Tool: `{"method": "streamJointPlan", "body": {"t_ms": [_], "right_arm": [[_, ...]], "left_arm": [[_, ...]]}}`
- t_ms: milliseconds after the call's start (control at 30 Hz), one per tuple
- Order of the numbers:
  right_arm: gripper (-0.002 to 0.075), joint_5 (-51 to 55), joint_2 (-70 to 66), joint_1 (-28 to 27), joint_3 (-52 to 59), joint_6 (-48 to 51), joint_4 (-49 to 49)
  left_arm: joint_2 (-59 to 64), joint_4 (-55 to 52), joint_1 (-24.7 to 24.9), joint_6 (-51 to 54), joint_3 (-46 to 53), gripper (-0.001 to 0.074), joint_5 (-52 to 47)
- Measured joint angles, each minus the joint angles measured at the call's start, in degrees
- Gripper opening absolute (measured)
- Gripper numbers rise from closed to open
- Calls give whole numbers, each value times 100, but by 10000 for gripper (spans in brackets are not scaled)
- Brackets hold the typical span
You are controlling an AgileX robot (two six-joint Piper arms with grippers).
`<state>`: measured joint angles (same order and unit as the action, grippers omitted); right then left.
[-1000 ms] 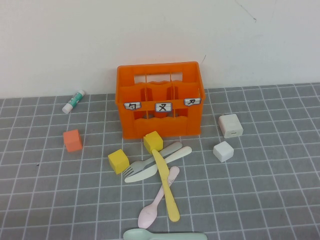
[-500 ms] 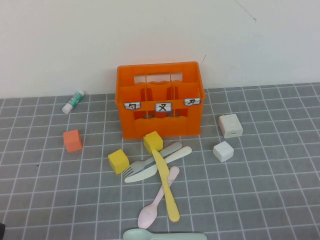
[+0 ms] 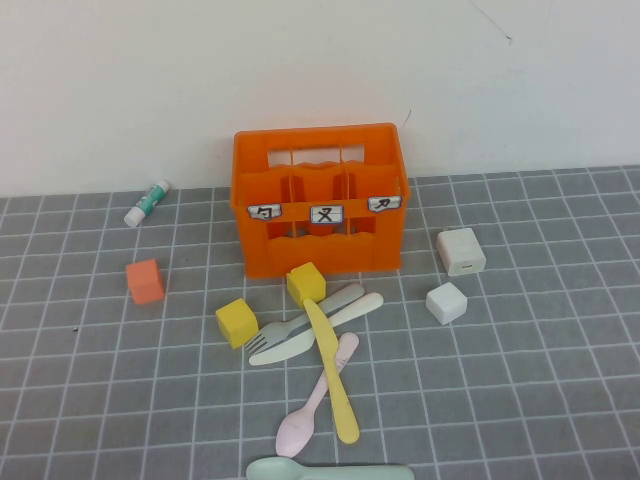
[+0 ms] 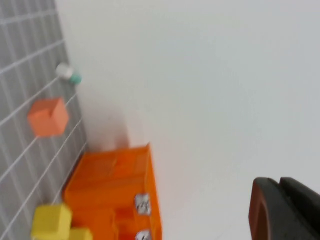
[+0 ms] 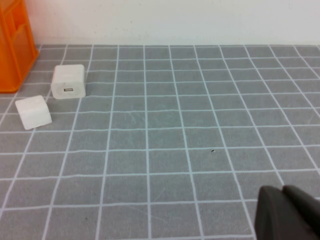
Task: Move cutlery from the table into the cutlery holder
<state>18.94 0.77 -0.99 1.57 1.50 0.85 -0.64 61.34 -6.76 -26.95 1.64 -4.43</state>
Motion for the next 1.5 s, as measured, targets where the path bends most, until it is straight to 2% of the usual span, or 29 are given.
{"method": "streamJointPlan", "body": {"t_ms": [233, 333, 500, 667, 1000, 1167, 1267, 1367, 1500], "right_arm": [[-3, 0, 0, 0, 0, 0, 0], [-3, 0, 0, 0, 0, 0, 0], [-3, 0, 0, 0, 0, 0, 0], [-3, 0, 0, 0, 0, 0, 0], [-3, 0, 0, 0, 0, 0, 0], [-3, 0, 0, 0, 0, 0, 0], [-3, 0, 0, 0, 0, 0, 0], [-3, 0, 0, 0, 0, 0, 0], [-3, 0, 0, 0, 0, 0, 0]], "left_arm": [[0, 227, 0, 1110, 0, -1, -62], [0, 241, 0, 1980, -87, -1, -271], [227, -55, 0, 4036, -1008, -1, -507], [1267, -740, 0, 5869, -2235, -1, -1558], [4178, -2667, 45, 6846, -4736, -1, -4412], [5062, -3311, 587, 6873, -5522, -1, -4642], [5421, -3870, 1065, 6548, -5835, -1, -4631], [5835, -4641, 1684, 5946, -6075, -1, -4631], [6481, -5840, 2763, 4946, -6265, -1, -4664]]}}
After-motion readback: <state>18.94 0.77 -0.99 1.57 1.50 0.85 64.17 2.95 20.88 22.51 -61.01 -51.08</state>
